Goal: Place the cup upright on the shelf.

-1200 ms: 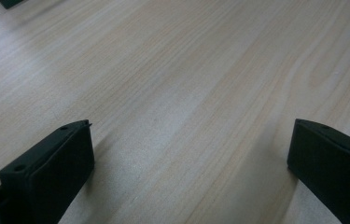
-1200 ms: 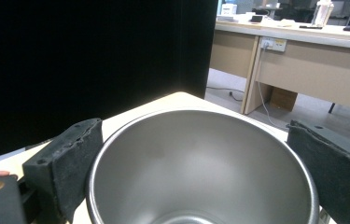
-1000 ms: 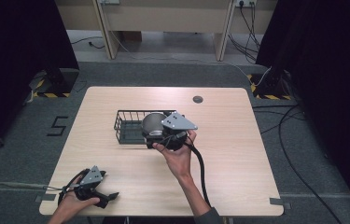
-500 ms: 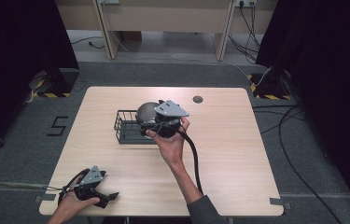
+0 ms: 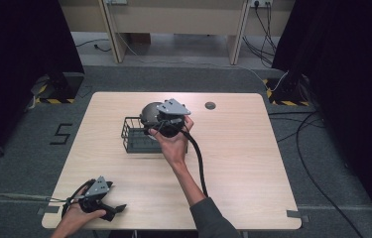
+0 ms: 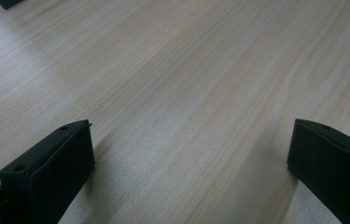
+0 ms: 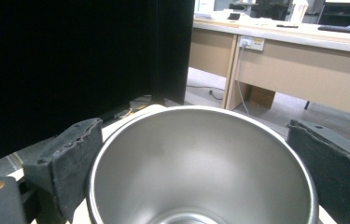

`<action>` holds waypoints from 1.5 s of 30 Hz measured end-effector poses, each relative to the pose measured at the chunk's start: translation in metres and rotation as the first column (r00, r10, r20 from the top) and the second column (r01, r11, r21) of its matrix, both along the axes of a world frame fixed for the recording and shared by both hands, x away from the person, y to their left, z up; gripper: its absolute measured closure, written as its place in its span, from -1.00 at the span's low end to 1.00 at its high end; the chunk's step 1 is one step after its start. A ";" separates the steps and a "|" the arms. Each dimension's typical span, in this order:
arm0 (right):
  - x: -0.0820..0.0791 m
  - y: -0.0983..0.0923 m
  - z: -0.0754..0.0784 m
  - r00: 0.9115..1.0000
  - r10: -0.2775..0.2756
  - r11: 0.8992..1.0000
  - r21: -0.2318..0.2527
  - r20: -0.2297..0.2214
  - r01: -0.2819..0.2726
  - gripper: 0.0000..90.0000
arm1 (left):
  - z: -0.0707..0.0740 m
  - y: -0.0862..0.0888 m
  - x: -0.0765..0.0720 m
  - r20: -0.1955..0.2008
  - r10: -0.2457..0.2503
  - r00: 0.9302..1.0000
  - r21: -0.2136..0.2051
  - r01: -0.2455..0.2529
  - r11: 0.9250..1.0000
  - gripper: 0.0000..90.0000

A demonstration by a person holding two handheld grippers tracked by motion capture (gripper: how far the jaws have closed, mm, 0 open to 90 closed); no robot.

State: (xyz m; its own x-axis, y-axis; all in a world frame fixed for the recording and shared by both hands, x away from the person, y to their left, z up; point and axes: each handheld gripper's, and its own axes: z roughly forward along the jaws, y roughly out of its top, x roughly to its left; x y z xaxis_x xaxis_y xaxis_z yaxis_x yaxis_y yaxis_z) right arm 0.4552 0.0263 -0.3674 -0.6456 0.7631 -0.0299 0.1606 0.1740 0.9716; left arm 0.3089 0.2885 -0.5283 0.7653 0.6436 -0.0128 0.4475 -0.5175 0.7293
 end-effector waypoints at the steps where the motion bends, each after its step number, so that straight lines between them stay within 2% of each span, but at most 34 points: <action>1: 0.000 0.000 0.000 1.000 0.000 1.000 0.000 0.000 0.000 -0.86 | 0.000 0.000 0.000 0.000 0.000 1.000 0.000 0.000 1.000 -1.00; 10: 0.020 0.003 -0.011 0.999 -0.035 0.999 0.005 -0.017 0.035 -0.86 | 0.000 0.000 0.000 0.000 -0.001 1.000 0.000 0.001 1.000 -1.00; 17: 0.028 0.003 -0.016 0.998 -0.061 0.998 0.009 -0.031 0.061 -0.86 | 0.000 0.000 0.000 0.000 -0.001 1.000 0.000 0.001 1.000 -1.00; 31: 0.032 0.011 -0.026 0.994 -0.098 0.995 0.000 -0.040 0.098 -0.86 | 0.000 0.000 0.000 0.000 -0.001 1.000 0.000 0.001 1.000 -1.00; 35: 0.033 0.011 -0.028 0.994 -0.104 0.994 0.012 -0.044 0.105 -0.86 | 0.000 0.000 0.000 0.000 -0.001 1.000 0.000 0.001 1.000 -1.00; 45: 0.033 0.014 -0.030 0.992 -0.124 0.992 0.006 -0.032 0.124 -0.87 | 0.000 0.000 0.000 0.000 -0.002 1.000 0.000 0.002 1.000 -1.00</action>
